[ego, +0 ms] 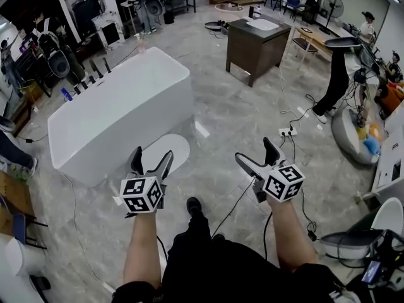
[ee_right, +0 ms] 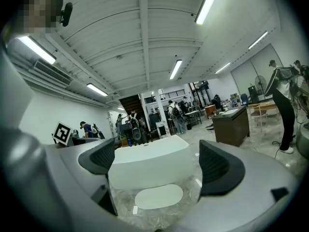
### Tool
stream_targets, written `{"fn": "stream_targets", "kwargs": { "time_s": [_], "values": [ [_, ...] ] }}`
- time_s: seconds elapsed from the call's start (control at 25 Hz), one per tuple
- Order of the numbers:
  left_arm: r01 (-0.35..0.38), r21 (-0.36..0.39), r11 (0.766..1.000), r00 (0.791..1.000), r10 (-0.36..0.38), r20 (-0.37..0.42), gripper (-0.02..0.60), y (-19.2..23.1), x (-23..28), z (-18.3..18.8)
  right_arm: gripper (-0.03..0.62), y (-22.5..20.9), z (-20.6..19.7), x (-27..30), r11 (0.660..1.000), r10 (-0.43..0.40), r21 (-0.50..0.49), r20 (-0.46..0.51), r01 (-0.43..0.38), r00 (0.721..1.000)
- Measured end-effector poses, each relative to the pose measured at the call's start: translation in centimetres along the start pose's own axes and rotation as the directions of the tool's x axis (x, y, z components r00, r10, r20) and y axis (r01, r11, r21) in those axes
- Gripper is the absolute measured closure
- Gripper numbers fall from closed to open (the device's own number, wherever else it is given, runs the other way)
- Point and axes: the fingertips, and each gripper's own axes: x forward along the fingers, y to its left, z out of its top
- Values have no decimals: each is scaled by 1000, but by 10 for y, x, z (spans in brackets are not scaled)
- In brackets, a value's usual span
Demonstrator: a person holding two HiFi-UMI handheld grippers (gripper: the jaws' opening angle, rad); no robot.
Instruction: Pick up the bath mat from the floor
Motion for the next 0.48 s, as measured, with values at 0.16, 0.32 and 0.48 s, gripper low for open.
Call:
{"fn": "stream_targets", "kwargs": {
  "time_s": [0.16, 0.32, 0.48],
  "values": [
    [5, -23, 1000, 1000, -5, 7, 137, 19, 35, 1, 61, -12, 3, 36, 1000, 5, -15, -24, -5, 1000],
    [-8, -39, 999, 1000, 8, 6, 137, 56, 76, 3, 62, -25, 10, 88, 999, 4, -31, -46, -5, 999],
    [-30, -53, 998, 1000, 30, -5, 137, 101, 112, 5, 62, -35, 13, 146, 999, 6, -43, -90, -10, 996]
  ]
}}
